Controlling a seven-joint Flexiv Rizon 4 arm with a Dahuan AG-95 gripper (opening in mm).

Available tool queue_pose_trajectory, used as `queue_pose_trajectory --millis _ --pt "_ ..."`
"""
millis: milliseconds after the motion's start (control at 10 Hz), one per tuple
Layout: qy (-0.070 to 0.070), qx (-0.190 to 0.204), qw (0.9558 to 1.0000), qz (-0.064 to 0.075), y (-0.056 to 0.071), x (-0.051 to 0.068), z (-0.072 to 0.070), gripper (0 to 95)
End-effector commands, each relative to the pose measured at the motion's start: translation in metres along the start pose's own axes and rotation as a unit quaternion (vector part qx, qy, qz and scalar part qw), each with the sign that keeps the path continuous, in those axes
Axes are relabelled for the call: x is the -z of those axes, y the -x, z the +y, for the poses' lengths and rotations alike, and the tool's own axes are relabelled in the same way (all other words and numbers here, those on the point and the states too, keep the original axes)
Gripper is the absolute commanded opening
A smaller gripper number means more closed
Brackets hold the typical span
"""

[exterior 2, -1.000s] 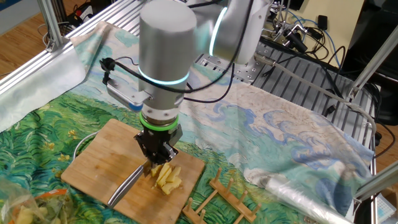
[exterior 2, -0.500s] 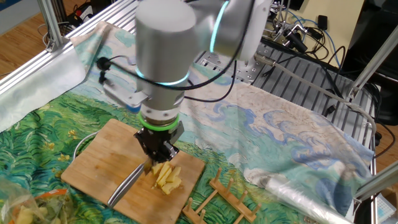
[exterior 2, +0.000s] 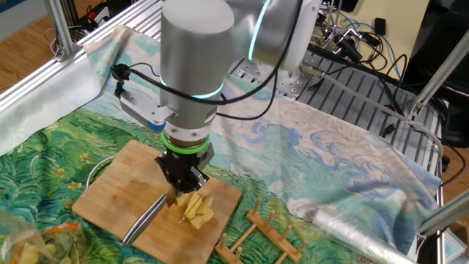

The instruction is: Chop the potatoes

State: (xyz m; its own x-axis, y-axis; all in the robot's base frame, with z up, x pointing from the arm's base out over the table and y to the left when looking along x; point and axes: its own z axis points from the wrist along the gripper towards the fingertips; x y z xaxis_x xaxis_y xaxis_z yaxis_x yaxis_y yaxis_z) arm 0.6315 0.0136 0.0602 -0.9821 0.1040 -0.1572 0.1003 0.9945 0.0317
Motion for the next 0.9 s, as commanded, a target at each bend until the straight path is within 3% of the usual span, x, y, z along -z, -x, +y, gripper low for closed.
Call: queue_pose_trajectory --millis 100,200,500,900 --pt "0.011 -0.003 0.9999 -0.007 0.0 -0.03 0.004 0.0" --pt "0.013 -0.003 0.9997 -0.019 -0.002 -0.049 0.004 0.0" --pt "0.003 0.003 0.9999 -0.013 0.001 -0.036 0.003 0.0" --pt "0.003 0.008 1.0 -0.003 0.007 -0.023 0.003 0.0"
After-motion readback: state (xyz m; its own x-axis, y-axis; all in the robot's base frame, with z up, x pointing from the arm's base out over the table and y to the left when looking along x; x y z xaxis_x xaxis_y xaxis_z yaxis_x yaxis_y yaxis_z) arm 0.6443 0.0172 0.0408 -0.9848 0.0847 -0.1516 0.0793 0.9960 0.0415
